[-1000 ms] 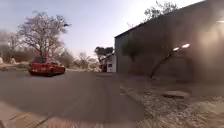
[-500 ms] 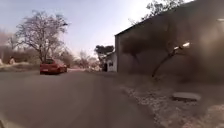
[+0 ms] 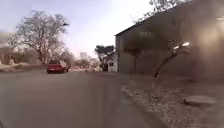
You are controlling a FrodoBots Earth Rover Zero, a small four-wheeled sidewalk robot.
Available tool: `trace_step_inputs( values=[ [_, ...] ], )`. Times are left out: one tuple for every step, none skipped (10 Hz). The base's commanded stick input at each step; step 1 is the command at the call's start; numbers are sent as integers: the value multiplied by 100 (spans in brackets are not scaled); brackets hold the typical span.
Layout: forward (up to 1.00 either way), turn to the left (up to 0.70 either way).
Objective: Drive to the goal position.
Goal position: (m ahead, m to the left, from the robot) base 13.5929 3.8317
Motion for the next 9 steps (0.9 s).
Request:
trace_step_inputs(
  values=[
    [70, 0],
    [70, 0],
    [70, 35],
    [70, 35],
    [70, 35],
    [70, 35],
    [70, 28],
    [70, 11],
    [70, 0]
  ],
)
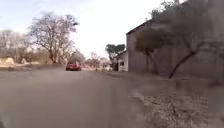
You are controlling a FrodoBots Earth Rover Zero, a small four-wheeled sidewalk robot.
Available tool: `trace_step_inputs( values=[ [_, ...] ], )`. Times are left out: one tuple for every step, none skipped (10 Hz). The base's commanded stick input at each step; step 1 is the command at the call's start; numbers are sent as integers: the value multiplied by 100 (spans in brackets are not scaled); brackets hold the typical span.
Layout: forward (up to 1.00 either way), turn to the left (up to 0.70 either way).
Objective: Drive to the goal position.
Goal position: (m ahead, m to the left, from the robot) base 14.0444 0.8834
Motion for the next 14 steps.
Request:
trace_step_inputs(
  values=[
    [70, 0],
    [70, 0],
    [70, 0],
    [70, 0],
    [70, 0],
    [70, 0],
    [70, 0],
    [70, 0],
    [70, 0],
    [70, 0],
    [70, 0],
    [70, 0],
    [70, 0],
    [70, 0]
  ],
)
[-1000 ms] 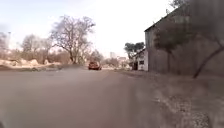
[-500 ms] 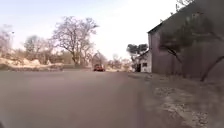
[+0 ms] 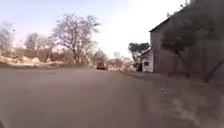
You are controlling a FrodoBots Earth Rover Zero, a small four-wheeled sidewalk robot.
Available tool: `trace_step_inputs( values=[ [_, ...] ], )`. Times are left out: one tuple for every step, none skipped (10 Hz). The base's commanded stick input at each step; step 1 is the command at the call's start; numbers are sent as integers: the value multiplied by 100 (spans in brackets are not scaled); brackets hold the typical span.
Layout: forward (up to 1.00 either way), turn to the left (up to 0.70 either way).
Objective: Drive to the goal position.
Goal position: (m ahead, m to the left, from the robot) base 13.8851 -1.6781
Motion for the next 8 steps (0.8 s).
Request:
trace_step_inputs(
  values=[
    [70, 0],
    [70, 0],
    [70, 0],
    [70, 0],
    [70, 0],
    [70, 0],
    [70, 0],
    [70, 0]
  ],
)
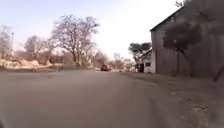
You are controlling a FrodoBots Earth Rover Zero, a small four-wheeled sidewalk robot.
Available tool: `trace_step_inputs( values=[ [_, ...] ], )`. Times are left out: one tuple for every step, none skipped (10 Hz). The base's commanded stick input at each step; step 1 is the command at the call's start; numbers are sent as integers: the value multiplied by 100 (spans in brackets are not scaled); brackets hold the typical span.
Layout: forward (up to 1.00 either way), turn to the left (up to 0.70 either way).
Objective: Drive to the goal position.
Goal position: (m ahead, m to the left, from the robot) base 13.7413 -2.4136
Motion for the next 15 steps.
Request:
trace_step_inputs(
  values=[
    [70, 0],
    [70, 0],
    [70, 0],
    [70, 0],
    [70, 0],
    [70, 0],
    [70, 0],
    [70, 0],
    [70, 0],
    [70, 0],
    [70, 0],
    [70, 0],
    [70, 0],
    [70, 0],
    [70, 0]
  ],
)
